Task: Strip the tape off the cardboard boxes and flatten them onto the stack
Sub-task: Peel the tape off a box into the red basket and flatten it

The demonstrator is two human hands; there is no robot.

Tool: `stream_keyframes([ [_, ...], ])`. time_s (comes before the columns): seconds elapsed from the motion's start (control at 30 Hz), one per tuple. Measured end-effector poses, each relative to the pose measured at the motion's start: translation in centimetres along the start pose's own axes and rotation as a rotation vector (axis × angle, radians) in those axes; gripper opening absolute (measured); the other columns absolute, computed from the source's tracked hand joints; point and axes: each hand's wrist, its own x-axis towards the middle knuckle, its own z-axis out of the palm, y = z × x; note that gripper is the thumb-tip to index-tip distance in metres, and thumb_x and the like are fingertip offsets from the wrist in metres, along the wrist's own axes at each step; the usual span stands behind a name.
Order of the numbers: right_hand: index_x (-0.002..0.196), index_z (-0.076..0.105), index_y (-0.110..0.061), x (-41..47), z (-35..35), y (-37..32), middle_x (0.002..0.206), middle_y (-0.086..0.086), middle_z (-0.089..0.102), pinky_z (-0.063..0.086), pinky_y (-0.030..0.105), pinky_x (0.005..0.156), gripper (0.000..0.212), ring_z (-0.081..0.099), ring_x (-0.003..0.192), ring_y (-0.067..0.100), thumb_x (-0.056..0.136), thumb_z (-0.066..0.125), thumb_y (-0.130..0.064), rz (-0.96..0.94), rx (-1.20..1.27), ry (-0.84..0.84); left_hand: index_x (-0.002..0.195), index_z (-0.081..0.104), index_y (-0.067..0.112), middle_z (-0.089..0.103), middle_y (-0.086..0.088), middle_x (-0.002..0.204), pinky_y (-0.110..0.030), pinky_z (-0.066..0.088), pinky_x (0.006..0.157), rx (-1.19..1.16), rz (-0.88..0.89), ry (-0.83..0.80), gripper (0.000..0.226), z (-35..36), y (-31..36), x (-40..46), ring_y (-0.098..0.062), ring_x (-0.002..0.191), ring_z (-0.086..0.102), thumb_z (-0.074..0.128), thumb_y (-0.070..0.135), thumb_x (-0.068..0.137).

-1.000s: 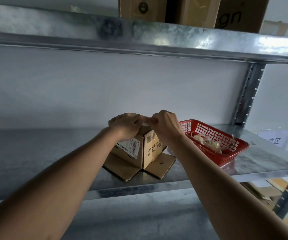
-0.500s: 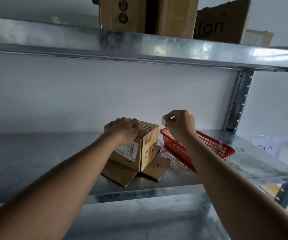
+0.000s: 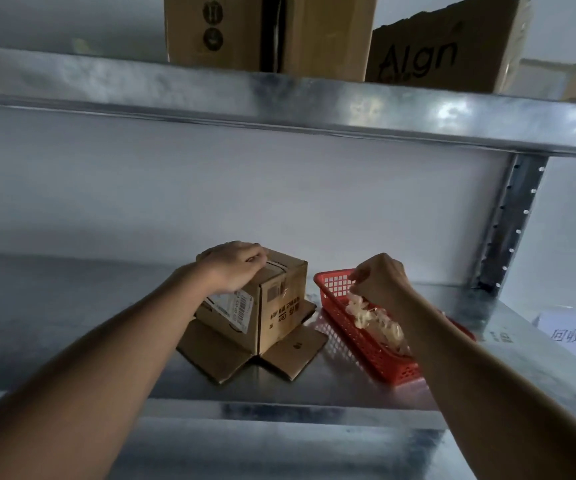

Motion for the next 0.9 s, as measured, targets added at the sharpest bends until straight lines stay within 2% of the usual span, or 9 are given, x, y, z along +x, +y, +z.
stream_keyframes([
  [0.1, 0.09, 0.084, -0.019, 0.6, 0.0, 0.5, 0.099, 0.007, 0.077, 0.065, 0.036, 0.074, 0.018, 0.075, 0.077, 0.022, 0.081, 0.084, -0.003, -0.006, -0.027, -0.08, 0.151, 0.042, 0.047, 0.032, 0.011, 0.163, -0.052, 0.029, 0.116, 0.003, -0.006, 0.008, 0.049, 0.2, 0.3, 0.1, -0.024, 0.15, 0.03, 0.024, 0.06, 0.108],
  [0.2, 0.097, 0.082, -0.015, 1.1, 0.0, 1.2, 0.099, 0.009, 0.076, 0.064, 0.031, 0.068, 0.013, 0.074, 0.073, 0.021, 0.088, 0.077, -0.006, 0.006, -0.041, -0.135, 0.148, 0.044, 0.048, 0.035, 0.011, 0.161, -0.05, 0.033, 0.113, -0.032, -0.026, 0.018, 0.046, 0.4, 0.2, 0.5, -0.025, 0.148, 0.032, 0.026, 0.06, 0.107],
  [0.3, 0.101, 0.08, -0.015, 1.5, 0.1, 2.1, 0.099, 0.004, 0.076, 0.051, 0.02, 0.058, 0.012, 0.069, 0.074, 0.013, 0.091, 0.074, -0.014, 0.0, -0.147, -0.133, 0.145, 0.046, 0.05, 0.037, 0.011, 0.16, -0.053, 0.032, 0.114, -0.035, -0.039, 0.021, 0.045, 0.7, 0.0, 0.9, -0.025, 0.148, 0.033, 0.026, 0.061, 0.107],
  [0.37, 0.102, 0.075, -0.014, 2.1, 0.1, 2.4, 0.094, 0.003, 0.076, 0.053, 0.022, 0.058, 0.012, 0.071, 0.075, 0.015, 0.092, 0.072, -0.019, 0.047, -0.175, -0.143, 0.145, 0.046, 0.051, 0.036, 0.012, 0.161, -0.056, 0.029, 0.117, -0.026, -0.045, 0.023, 0.044, 0.8, 0.0, 1.1, -0.025, 0.149, 0.031, 0.026, 0.061, 0.107],
  [0.5, 0.104, 0.072, -0.014, 3.4, 0.4, 2.7, 0.085, 0.002, 0.076, 0.063, 0.032, 0.075, 0.017, 0.075, 0.076, 0.019, 0.088, 0.067, -0.019, 0.127, -0.227, -0.18, 0.143, 0.044, 0.054, 0.035, 0.012, 0.161, -0.057, 0.028, 0.118, -0.014, -0.053, 0.02, 0.043, 0.8, -0.3, 1.1, -0.026, 0.149, 0.031, 0.025, 0.063, 0.106],
  [0.63, 0.101, 0.062, -0.014, 3.0, 0.2, 2.7, 0.084, 0.002, 0.069, 0.055, 0.031, 0.066, 0.014, 0.069, 0.074, 0.018, 0.096, 0.061, -0.027, 0.151, -0.346, -0.191, 0.144, 0.043, 0.053, 0.034, 0.01, 0.162, -0.059, 0.028, 0.118, -0.007, -0.049, 0.005, 0.044, 0.7, -0.3, 1.1, -0.027, 0.15, 0.029, 0.024, 0.063, 0.106],
  [0.77, 0.103, 0.06, -0.013, 2.3, -0.4, 1.8, 0.086, 0.004, 0.065, 0.046, 0.028, 0.059, 0.019, 0.064, 0.074, 0.019, 0.099, 0.058, -0.031, 0.173, -0.331, -0.105, 0.146, 0.04, 0.053, 0.033, 0.008, 0.162, -0.058, 0.029, 0.118, 0.005, -0.046, 0.003, 0.046, 0.7, -0.3, 1.2, -0.029, 0.149, 0.03, 0.022, 0.063, 0.105],
  [0.83, 0.104, 0.062, -0.01, 1.7, -0.5, 0.6, 0.087, 0.006, 0.066, 0.042, 0.026, 0.055, 0.025, 0.063, 0.072, 0.018, 0.101, 0.058, -0.034, 0.136, -0.279, -0.073, 0.146, 0.041, 0.053, 0.034, 0.008, 0.162, -0.058, 0.031, 0.117, -0.005, -0.049, 0.004, 0.045, 0.7, -0.3, 1.2, -0.029, 0.148, 0.031, 0.023, 0.063, 0.105],
  [0.9, 0.108, 0.068, -0.008, 1.2, -0.2, -0.9, 0.097, 0.008, 0.072, 0.042, 0.025, 0.056, 0.03, 0.065, 0.076, 0.018, 0.103, 0.057, -0.036, 0.018, -0.212, -0.048, 0.145, 0.042, 0.053, 0.035, 0.008, 0.16, -0.058, 0.031, 0.117, -0.007, -0.049, 0.009, 0.045, 0.8, -0.4, 1.2, -0.029, 0.147, 0.032, 0.024, 0.063, 0.105],
])
